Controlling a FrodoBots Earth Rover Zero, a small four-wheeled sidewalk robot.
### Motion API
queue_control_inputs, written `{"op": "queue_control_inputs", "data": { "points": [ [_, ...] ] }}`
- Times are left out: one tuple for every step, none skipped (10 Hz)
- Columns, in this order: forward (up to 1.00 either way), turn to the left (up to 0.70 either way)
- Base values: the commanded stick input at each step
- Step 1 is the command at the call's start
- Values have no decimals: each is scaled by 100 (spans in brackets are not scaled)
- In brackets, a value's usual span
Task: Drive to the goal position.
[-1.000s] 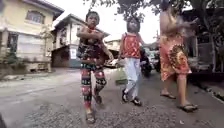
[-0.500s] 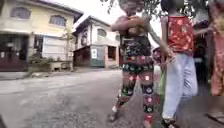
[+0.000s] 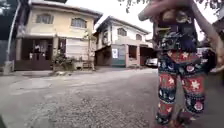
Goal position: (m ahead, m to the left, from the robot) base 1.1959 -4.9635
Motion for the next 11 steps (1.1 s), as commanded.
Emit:
{"op": "queue_control_inputs", "data": {
  "points": [
    [0,0],
    [0,0],
    [0,0],
    [0,0],
    [0,0],
    [0,0],
    [0,0],
    [0,0],
    [0,0],
    [32,0],
    [90,0]
  ]
}}
